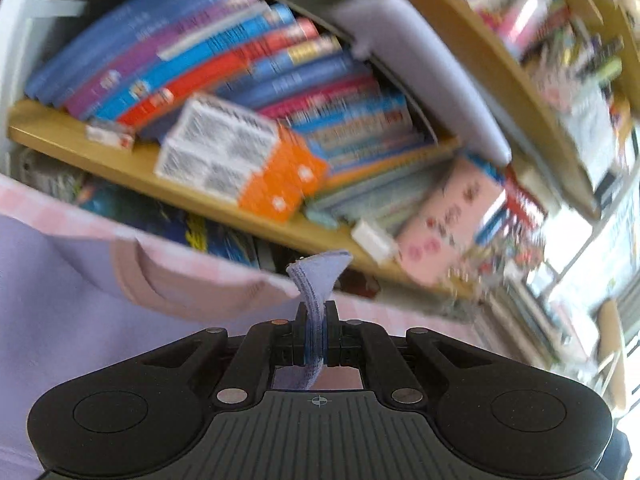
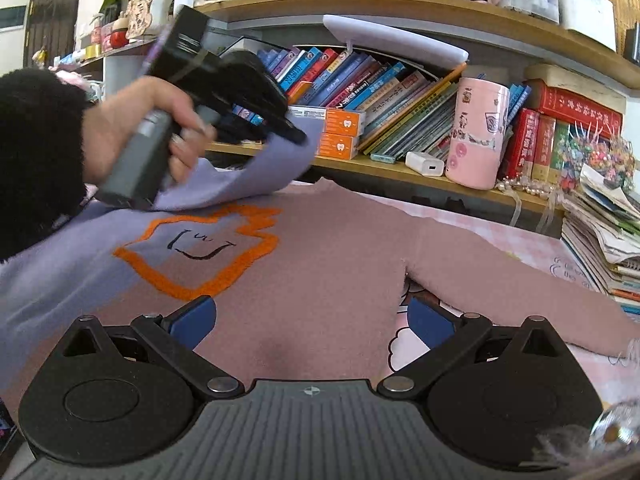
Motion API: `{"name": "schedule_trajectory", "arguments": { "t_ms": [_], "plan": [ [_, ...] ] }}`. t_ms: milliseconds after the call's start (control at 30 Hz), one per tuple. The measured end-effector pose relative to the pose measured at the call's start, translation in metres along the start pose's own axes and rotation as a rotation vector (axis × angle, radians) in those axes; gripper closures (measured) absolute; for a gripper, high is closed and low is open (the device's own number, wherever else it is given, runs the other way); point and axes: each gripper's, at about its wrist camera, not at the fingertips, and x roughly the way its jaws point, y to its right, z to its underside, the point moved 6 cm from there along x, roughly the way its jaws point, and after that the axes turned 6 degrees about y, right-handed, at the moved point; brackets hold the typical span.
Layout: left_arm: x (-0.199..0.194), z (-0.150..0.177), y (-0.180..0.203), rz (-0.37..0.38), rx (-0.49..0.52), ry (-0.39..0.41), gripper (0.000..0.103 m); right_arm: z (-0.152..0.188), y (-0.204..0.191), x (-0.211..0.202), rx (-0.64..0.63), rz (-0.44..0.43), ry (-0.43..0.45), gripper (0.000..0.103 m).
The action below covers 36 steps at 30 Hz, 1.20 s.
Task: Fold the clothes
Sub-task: 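Grasp the lavender sleeve cuff with the left tool and lift it, then fold the lavender sleeve across the sweater body and open the left tool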
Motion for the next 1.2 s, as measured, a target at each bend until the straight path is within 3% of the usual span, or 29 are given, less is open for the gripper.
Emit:
{"name": "schedule_trajectory", "arguments": {
  "t_ms": [33,67,133,233,300,367,433,500,600,800,867,933,1000,1100,1167,1200],
  "plan": [
    [0.003,0.005,0.003,-0.003,0.014,-0.024,0.096,-0.001,0.000,0.000,-0.002,-0.001,0.001,0.000],
    [0.005,0.011,0.006,-0.004,0.021,-0.054,0.085,-0.001,0.000,0.000,-0.001,-0.002,0.003,0.000],
    [-0.003,0.012,0.015,0.043,0.039,-0.078,0.076,-0.001,0.002,-0.001,0.009,-0.005,0.007,0.000],
    [-0.039,0.001,0.022,0.085,0.116,-0.034,0.075,-0.001,0.005,-0.001,0.023,-0.004,0.010,0.000],
    [-0.075,-0.007,0.015,0.065,0.204,0.002,0.074,-0.001,0.005,-0.002,0.024,-0.001,0.013,0.000],
    [-0.112,-0.005,-0.002,-0.024,0.330,0.014,0.067,-0.001,0.003,-0.002,0.017,-0.001,0.014,0.000],
    [-0.146,0.006,-0.026,-0.161,0.470,0.010,0.056,-0.001,0.003,-0.002,0.014,-0.001,0.014,0.000],
    [-0.175,0.022,-0.053,-0.269,0.550,-0.007,0.048,-0.001,0.003,-0.002,0.015,-0.001,0.015,0.000],
    [-0.213,0.047,-0.094,-0.342,0.497,-0.040,0.045,-0.001,0.005,-0.001,0.027,0.001,0.012,0.000],
    [-0.255,0.071,-0.146,-0.359,0.298,-0.036,0.049,0.001,0.013,0.002,0.065,0.034,-0.006,0.005],
    [-0.253,0.073,-0.152,-0.339,0.267,-0.045,0.050,0.007,0.016,-0.005,0.108,0.028,-0.034,0.029],
    [-0.253,0.074,-0.155,-0.311,0.249,-0.054,0.053,0.014,0.018,-0.012,0.151,0.021,-0.061,0.046],
    [-0.254,0.076,-0.157,-0.280,0.232,-0.054,0.058,0.020,0.021,-0.019,0.194,0.014,-0.089,0.050],
    [-0.252,0.076,-0.157,-0.222,0.190,-0.052,0.075,0.029,0.019,-0.035,0.211,0.025,-0.130,0.056],
    [-0.250,0.078,-0.158,-0.178,0.155,-0.054,0.095,0.033,0.015,-0.043,0.211,0.019,-0.157,0.070],
    [-0.249,0.077,-0.161,-0.162,0.126,-0.046,0.098,0.035,0.012,-0.044,0.212,0.012,-0.171,0.072]
  ]
}}
